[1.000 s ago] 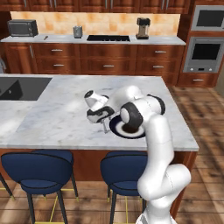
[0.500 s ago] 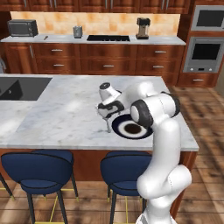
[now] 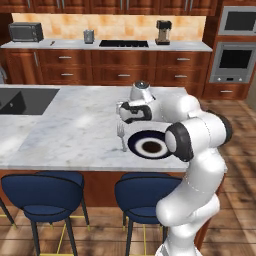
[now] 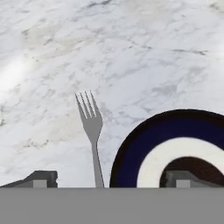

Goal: Take the fork and place it on the left side of the plate. Then take the spoon and place it on the right side of the plate. Make sure they're directly next to the plate.

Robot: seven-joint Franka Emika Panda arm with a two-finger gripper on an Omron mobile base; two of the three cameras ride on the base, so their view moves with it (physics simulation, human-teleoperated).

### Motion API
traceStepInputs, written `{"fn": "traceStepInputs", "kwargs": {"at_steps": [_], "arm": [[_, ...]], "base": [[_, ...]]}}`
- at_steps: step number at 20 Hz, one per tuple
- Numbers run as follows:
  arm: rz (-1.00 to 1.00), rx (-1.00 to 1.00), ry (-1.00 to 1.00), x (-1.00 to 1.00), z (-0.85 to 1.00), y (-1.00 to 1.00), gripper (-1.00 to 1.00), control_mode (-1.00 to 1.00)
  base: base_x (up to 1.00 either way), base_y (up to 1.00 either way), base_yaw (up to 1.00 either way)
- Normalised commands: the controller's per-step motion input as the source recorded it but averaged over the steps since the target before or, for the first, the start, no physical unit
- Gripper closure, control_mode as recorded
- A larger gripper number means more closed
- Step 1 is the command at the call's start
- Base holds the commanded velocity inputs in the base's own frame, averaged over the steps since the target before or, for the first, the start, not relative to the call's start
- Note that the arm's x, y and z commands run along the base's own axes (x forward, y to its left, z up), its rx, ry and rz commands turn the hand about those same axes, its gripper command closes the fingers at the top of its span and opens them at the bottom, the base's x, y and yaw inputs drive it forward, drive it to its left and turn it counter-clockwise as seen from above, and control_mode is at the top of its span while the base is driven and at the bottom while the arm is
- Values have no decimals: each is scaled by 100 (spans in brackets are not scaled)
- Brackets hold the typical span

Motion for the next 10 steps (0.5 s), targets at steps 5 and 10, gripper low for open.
{"fn": "traceStepInputs", "kwargs": {"at_steps": [5,10], "arm": [[-7,26,-2,-97,85,-61,-100,-100],[-9,15,1,-100,33,-73,-100,-100]], "base": [[0,0,0],[0,0,0]]}}
